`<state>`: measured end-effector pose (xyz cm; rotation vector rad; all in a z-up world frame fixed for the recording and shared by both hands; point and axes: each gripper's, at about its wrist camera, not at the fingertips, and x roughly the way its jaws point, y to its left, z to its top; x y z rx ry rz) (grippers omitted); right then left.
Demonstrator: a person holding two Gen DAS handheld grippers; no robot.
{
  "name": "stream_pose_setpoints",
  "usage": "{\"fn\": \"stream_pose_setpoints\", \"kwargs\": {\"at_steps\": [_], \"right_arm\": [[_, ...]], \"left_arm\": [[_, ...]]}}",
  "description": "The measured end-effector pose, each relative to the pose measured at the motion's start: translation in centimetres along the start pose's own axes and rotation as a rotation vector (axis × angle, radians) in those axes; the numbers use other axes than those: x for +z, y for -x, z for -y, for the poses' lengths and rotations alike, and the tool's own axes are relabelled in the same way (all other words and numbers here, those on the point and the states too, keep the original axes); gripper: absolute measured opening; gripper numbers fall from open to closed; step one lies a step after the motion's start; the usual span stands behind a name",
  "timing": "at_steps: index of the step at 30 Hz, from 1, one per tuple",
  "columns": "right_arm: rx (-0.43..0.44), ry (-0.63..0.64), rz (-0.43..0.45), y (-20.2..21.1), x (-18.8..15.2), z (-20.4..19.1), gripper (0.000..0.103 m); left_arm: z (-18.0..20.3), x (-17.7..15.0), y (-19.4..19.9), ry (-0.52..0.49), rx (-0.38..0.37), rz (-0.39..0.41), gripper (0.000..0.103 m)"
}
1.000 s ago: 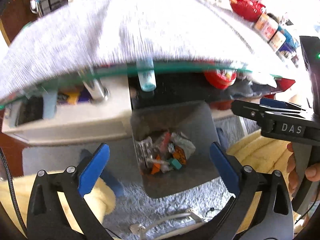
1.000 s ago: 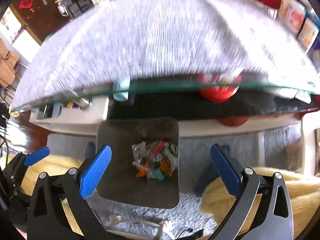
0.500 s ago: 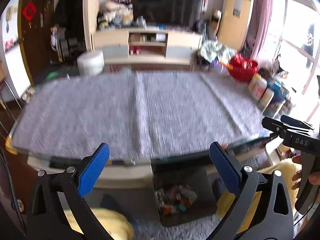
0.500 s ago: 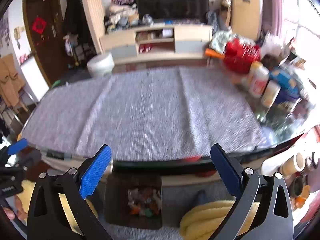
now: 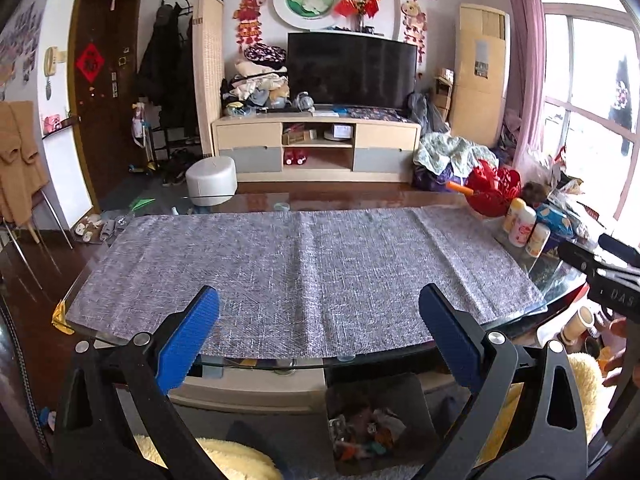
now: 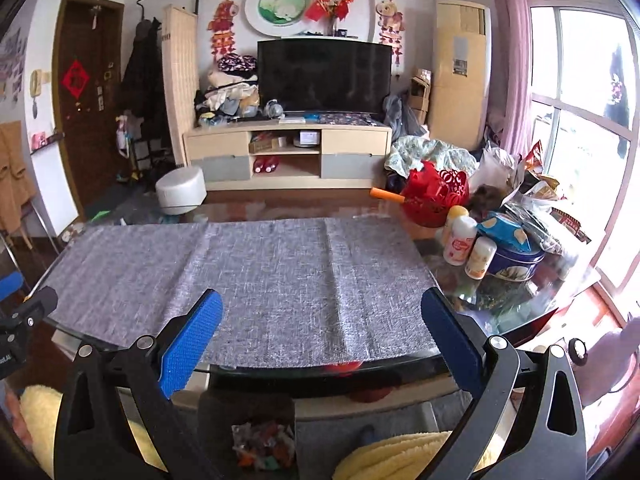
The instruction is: Collect trash
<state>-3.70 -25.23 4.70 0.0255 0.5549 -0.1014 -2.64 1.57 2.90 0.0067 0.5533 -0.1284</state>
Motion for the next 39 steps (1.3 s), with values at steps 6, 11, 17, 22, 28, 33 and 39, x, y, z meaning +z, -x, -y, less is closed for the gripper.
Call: {"fn": "stream_pose_setpoints", "kwargs": {"at_steps": [6,11,17,22,28,33,39], "right_arm": [[0.017,-0.011,-0.007,0.3,-0.4,-0.5,0.100],[0.029,-0.001,0.009,0.9,-0.4,-1.4,0.100],[0.025,-0.004,0.019,1.3,-0.3,-1.7,0.100],[0.021,-0.011,0.024,1.3,-0.2,-1.6,0.100],[0.026,-0.014,0.017,1.2,-0.3,-1.7,0.100],[0.024,-0.020,0.020,1.2,-0.2,-1.6,0.100],[0.023,-0.022,0.020,1.2,-0.2,-1.5,0.100]], "left_arm": [[-0.8,0.1,1.3,0.027,0.035,0.037,0.095],[-0.5,0.1,1.6,0.012,0.022,0.042,0.095],[-0.3,0.0,1.8,0.011,0.009,0.043,0.095],[-0.1,0.0,1.7,0.008,0.002,0.042,0.095],[0.2,0.0,1.6,0.007,-0.003,0.042,0.095],[0.1,0.0,1.6,0.009,-0.005,0.046,0.095],[0.3,0.3,1.6,0.010,-0.004,0.050,0.095]]}}
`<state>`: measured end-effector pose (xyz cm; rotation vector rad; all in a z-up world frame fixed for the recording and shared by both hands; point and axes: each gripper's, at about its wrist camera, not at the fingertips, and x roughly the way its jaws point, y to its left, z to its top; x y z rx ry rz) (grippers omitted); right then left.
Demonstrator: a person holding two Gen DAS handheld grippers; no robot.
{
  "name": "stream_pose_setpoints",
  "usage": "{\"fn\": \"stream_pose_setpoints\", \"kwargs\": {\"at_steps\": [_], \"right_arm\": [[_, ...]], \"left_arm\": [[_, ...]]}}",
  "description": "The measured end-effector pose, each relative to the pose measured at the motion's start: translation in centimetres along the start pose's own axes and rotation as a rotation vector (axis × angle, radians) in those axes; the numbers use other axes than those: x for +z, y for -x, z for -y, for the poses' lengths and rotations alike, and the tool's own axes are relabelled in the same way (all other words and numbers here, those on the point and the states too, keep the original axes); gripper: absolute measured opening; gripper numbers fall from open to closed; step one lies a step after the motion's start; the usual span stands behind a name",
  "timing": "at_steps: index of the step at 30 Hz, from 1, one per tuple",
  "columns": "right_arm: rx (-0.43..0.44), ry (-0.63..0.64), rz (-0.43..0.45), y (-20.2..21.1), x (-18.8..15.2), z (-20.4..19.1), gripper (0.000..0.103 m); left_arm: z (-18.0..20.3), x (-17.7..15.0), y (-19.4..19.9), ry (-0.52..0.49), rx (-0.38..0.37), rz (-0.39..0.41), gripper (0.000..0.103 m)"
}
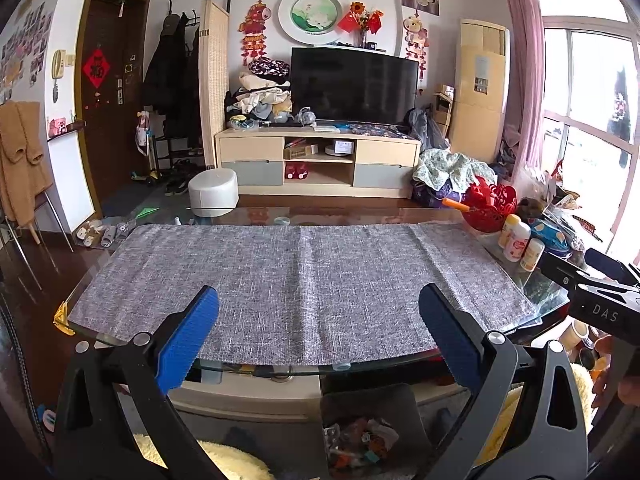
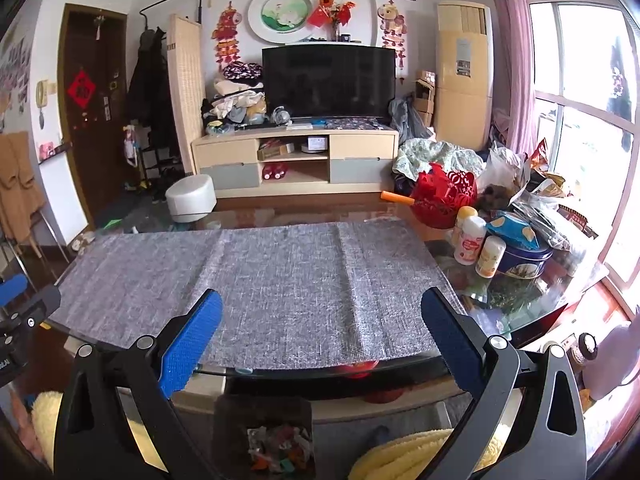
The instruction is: Collect trash
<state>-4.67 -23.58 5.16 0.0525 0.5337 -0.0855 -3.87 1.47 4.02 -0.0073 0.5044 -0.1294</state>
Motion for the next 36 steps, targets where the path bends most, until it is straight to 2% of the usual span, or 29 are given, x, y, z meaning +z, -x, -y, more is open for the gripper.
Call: {"fn": "stream_pose_setpoints", "kwargs": {"at_steps": [36], "right_arm": [[-0.002,-0.015,0.010,0.47,-0.32,-0.63,0.100]], "left_arm": [[0.32,0.76,0.65,0.007,0.000,0.013,0.095]]}}
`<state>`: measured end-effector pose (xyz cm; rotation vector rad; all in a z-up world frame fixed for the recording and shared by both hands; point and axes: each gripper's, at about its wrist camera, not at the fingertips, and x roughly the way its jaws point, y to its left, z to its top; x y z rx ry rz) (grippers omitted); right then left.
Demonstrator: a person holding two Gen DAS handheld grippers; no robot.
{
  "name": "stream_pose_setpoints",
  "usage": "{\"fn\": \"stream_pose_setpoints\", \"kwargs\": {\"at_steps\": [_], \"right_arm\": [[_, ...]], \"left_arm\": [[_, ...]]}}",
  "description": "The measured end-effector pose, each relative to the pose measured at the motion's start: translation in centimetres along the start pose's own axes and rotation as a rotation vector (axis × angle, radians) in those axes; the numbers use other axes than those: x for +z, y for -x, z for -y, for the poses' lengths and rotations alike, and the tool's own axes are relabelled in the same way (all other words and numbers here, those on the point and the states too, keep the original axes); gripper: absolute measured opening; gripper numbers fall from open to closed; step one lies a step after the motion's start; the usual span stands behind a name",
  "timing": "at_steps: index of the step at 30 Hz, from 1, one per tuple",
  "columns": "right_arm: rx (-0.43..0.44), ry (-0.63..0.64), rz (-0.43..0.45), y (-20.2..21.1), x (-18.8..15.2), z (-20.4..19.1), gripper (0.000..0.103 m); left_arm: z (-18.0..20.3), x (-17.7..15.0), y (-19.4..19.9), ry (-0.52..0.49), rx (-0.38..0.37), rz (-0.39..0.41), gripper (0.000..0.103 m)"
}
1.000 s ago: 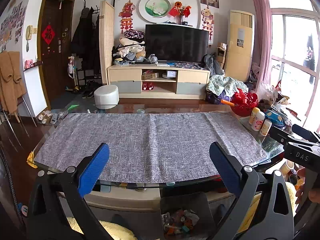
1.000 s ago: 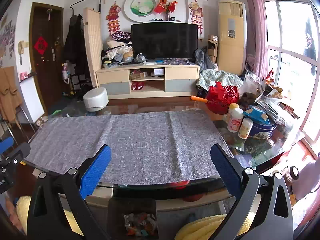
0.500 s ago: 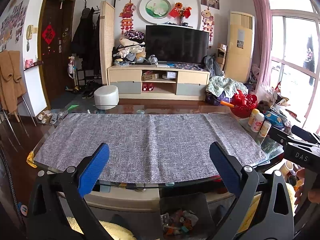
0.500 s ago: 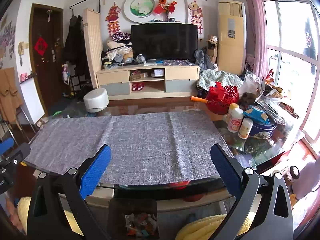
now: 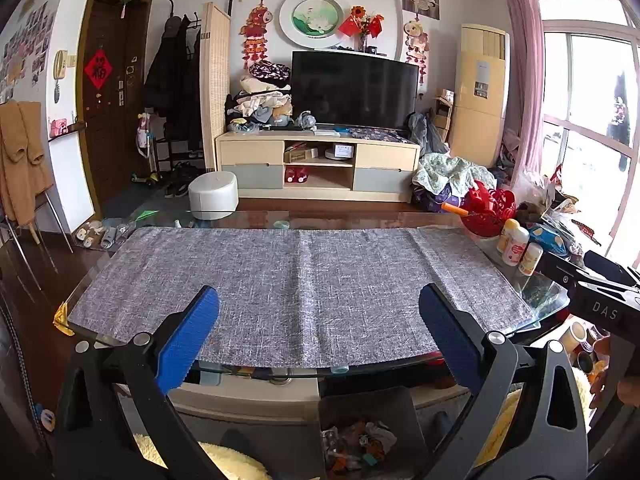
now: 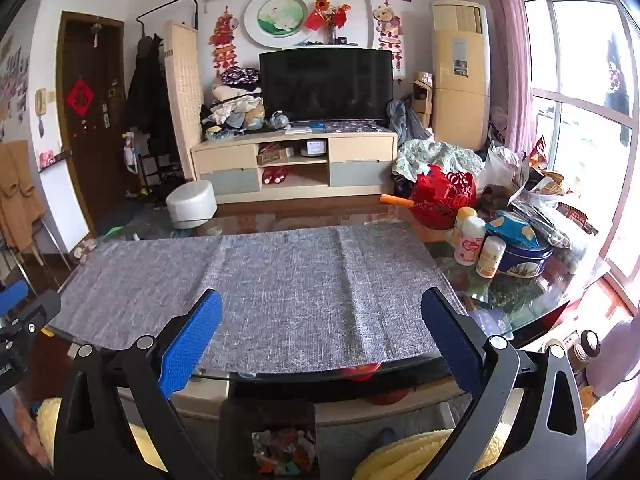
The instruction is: Collect trash
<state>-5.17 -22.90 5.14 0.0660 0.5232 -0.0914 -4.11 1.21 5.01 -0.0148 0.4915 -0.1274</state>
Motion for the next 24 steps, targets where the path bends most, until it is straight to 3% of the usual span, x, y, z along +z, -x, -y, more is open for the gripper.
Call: {"fn": "stream_pose_setpoints", "kwargs": {"at_steps": [24], "right_arm": [[-0.003,-0.013,0.001,0.28,-0.30,-0.76,0.100]], "left_arm": [[1.00,-0.01,0.30,0.004,0.008,0.007,0.095]]}}
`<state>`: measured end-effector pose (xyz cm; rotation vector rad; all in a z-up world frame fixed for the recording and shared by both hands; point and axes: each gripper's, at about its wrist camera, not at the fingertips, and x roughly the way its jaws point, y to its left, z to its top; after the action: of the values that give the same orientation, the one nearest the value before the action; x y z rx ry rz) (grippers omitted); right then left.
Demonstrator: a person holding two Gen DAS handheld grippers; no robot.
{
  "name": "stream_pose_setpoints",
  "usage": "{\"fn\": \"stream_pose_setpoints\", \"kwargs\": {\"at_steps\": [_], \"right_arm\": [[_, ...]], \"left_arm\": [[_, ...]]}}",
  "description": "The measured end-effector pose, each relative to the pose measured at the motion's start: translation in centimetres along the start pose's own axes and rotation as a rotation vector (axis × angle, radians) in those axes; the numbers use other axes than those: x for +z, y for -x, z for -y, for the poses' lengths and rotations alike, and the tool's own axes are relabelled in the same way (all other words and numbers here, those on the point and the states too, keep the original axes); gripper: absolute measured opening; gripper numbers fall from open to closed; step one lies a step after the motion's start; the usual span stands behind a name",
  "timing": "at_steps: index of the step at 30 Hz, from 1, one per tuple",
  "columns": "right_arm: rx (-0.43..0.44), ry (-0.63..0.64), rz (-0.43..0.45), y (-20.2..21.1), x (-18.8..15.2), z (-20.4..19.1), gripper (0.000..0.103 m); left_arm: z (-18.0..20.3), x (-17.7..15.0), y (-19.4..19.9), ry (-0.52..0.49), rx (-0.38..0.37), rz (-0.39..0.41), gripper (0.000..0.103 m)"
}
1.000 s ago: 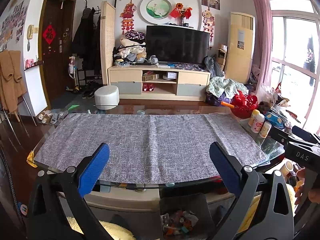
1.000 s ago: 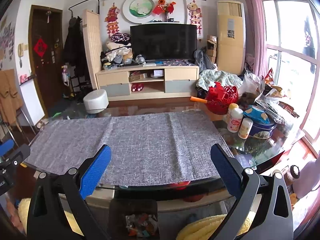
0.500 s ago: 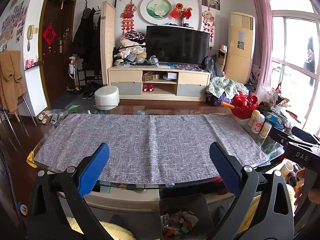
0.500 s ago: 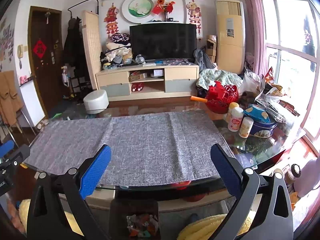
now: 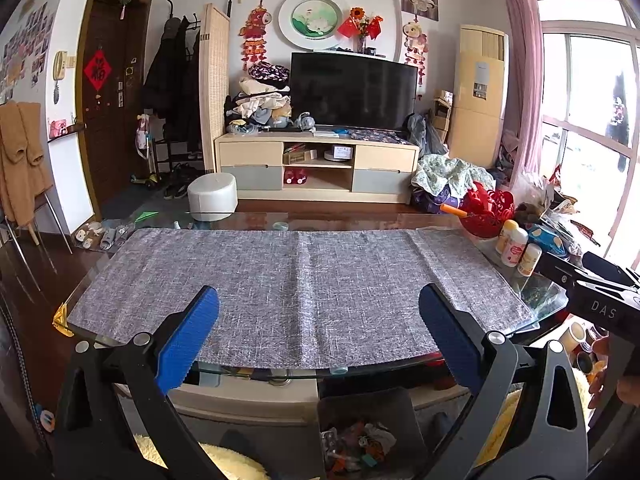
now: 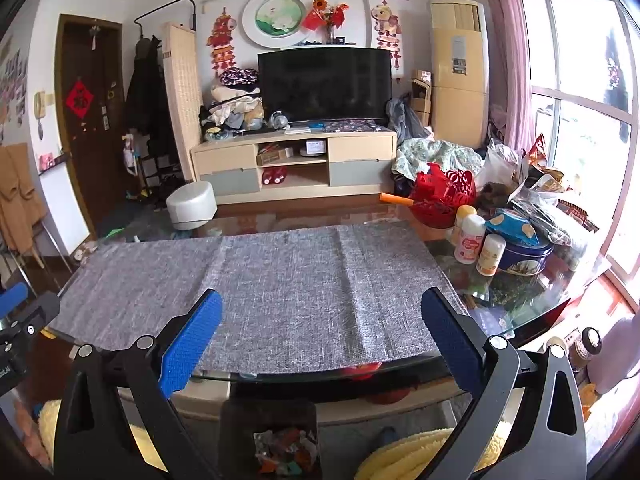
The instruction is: Collect trash
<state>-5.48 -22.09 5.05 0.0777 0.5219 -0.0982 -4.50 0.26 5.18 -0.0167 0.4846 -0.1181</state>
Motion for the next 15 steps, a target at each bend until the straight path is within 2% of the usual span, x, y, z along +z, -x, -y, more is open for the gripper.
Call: {"fn": "stream_pose_setpoints", "kwargs": {"at_steps": [15], "right_arm": [[-0.002,-0.003,-0.009,0.28,0.00,-0.63,0.100]], "left_arm": [[0.34,-0.07,0.06,0.005,0.004,0.003,0.095]]}}
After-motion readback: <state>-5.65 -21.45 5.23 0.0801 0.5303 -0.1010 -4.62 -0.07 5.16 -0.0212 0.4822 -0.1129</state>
